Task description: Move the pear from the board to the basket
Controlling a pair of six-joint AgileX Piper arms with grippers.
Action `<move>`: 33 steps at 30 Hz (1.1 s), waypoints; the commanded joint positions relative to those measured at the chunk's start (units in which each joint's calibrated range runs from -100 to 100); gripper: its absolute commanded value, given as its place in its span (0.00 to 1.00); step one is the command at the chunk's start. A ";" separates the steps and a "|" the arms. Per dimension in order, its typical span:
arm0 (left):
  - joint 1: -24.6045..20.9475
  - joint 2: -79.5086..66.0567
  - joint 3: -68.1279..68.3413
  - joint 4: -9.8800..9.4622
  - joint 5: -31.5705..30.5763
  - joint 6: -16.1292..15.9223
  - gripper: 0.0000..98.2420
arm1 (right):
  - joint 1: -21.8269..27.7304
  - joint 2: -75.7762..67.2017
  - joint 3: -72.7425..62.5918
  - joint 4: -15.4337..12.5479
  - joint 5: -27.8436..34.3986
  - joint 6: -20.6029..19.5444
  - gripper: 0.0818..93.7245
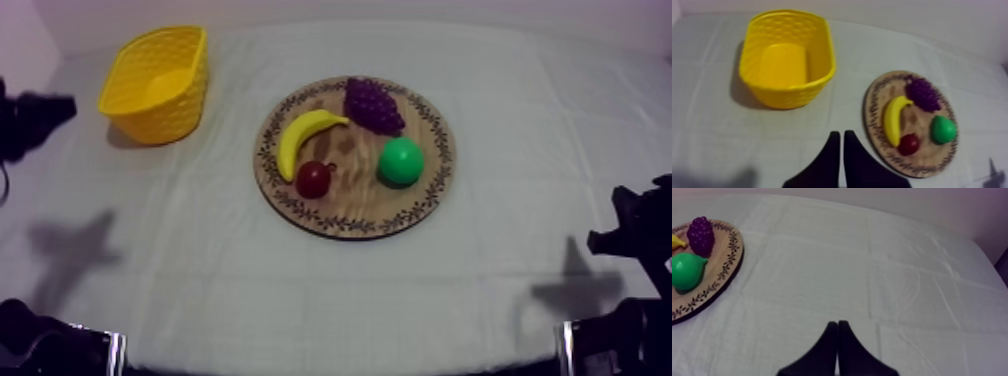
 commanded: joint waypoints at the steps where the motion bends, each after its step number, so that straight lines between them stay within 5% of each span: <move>1: 3.88 15.83 -26.93 -0.23 7.05 3.21 0.03 | 0.01 0.01 0.03 0.00 -0.01 0.02 0.00; 11: 10.74 37.25 -53.38 2.81 16.44 7.77 0.04 | 0.01 0.01 0.03 0.00 -0.01 0.05 0.00; 33: 19.38 66.23 -52.71 11.56 3.41 8.43 0.06 | 0.01 0.01 0.03 0.00 -0.01 0.01 0.00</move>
